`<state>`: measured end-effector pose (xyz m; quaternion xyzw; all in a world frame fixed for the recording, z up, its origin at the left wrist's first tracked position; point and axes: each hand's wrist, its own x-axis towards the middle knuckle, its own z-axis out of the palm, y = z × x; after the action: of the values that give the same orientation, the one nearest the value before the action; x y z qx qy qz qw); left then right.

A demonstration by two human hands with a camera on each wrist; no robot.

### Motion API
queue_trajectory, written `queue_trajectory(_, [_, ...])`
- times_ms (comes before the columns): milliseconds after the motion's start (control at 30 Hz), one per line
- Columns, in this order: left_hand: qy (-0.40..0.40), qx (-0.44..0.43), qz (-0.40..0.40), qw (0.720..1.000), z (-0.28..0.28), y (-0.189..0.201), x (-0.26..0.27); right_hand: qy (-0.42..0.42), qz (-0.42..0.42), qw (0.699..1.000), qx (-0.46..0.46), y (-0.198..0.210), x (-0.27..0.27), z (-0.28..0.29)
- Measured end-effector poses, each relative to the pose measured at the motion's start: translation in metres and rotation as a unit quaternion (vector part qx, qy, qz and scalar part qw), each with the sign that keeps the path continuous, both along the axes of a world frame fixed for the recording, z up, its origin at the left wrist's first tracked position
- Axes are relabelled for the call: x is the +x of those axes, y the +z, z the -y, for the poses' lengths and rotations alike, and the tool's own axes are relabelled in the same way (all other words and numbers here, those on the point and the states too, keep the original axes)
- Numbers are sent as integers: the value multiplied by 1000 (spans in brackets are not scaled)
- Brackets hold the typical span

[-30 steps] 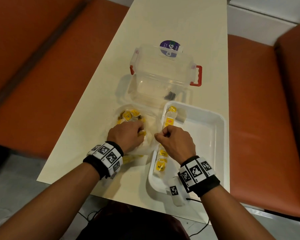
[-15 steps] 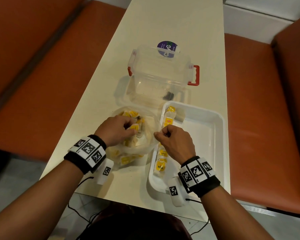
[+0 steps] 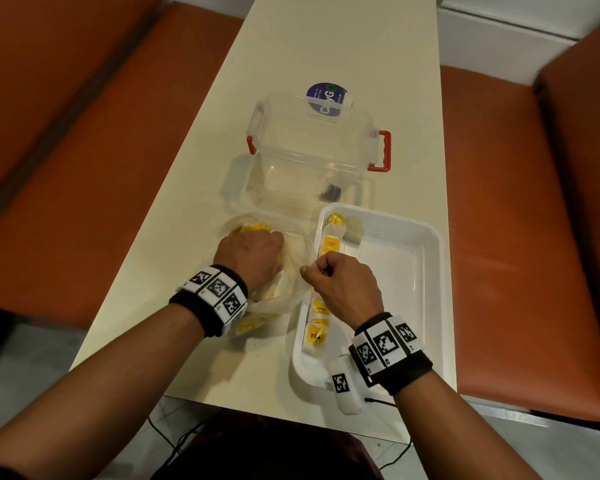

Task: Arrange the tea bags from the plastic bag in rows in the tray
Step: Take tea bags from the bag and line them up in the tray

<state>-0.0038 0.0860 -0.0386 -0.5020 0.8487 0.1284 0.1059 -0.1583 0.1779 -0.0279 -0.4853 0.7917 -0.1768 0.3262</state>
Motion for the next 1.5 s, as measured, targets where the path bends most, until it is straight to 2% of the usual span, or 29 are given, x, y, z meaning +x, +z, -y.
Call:
queue_trajectory(167, [10,-37,61,997,-6,-7,-6,1,-3,1000,-1,0,-1,1])
queue_trajectory(400, [47,-11,39,998,0,-8,6,9,-3,1000,-2,0,3,3])
queue_trajectory(667, [2,-46,78,996,2,-9,7,17,-3,1000,-6,1,6,5])
queue_trajectory(967, [8,-26,63,998,2,-1,11,24,-2,1000,-11,2,7,3])
queue_trajectory(1500, [-75,-5,104,992,5,3,21,26,-4,1000,-7,3,8,-1])
